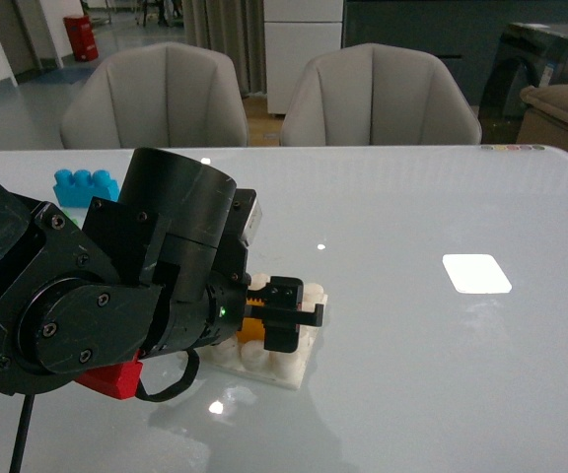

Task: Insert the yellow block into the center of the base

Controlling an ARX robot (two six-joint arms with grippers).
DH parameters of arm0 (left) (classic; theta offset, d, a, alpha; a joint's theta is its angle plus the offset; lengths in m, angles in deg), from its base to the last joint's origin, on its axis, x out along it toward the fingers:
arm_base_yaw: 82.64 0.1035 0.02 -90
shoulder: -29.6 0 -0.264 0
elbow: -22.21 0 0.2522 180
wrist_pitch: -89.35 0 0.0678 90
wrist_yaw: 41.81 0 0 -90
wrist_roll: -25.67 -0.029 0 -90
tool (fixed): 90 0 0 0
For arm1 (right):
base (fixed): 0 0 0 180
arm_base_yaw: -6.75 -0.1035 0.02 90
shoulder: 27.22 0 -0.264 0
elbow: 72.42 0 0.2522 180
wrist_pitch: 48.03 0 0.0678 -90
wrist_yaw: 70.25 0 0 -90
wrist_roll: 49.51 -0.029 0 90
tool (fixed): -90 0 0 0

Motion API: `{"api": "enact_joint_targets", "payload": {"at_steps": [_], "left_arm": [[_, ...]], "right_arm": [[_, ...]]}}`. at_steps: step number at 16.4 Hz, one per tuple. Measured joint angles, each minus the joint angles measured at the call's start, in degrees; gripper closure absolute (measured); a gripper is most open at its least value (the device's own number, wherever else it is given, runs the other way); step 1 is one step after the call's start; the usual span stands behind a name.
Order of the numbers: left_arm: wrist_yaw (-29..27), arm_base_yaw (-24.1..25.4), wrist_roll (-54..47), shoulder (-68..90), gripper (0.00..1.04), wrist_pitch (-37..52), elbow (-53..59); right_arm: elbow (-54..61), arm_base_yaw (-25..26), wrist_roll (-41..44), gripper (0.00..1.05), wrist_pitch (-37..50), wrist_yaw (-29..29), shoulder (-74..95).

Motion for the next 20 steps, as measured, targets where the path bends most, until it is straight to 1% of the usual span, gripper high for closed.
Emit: {"api": "enact_joint_targets", "payload": {"at_steps": [1, 2, 3, 4, 10, 15, 19, 20], "left_arm": [[0.48, 0.02, 0.35, 0.02, 0.22, -0.35, 0.04], [0.72, 0.0, 0.37, 0.02, 0.11, 0.04, 0.11], [0.72, 0.0, 0.35, -0.02, 0.05, 0.39, 0.09], [0.33, 0.13, 0.37, -0.66, 0.07, 0.37, -0.02], [0.11, 0.37, 0.37, -12.52, 0.07, -1.46, 0.09], [-0.31, 0.09, -0.26, -26.77, 0.07, -2.49, 6.58], [-3.02, 0.72, -0.61, -38.8, 0.07, -2.91, 13.81], [-4.81, 1.11, -1.07, -41.64, 0.07, -3.04, 15.8]], "right_arm": [[0.0, 0.0, 0.0, 0.06, -0.02, 0.0, 0.0], [0.0, 0.0, 0.0, 0.06, 0.0, 0.0, 0.0], [0.0, 0.0, 0.0, 0.06, 0.0, 0.0, 0.0], [0.0, 0.0, 0.0, 0.06, 0.0, 0.0, 0.0], [0.0, 0.0, 0.0, 0.06, 0.0, 0.0, 0.0], [0.0, 0.0, 0.0, 0.06, 0.0, 0.0, 0.0], [0.0, 0.0, 0.0, 0.06, 0.0, 0.0, 0.0], [0.0, 0.0, 0.0, 0.06, 0.0, 0.0, 0.0]]}}
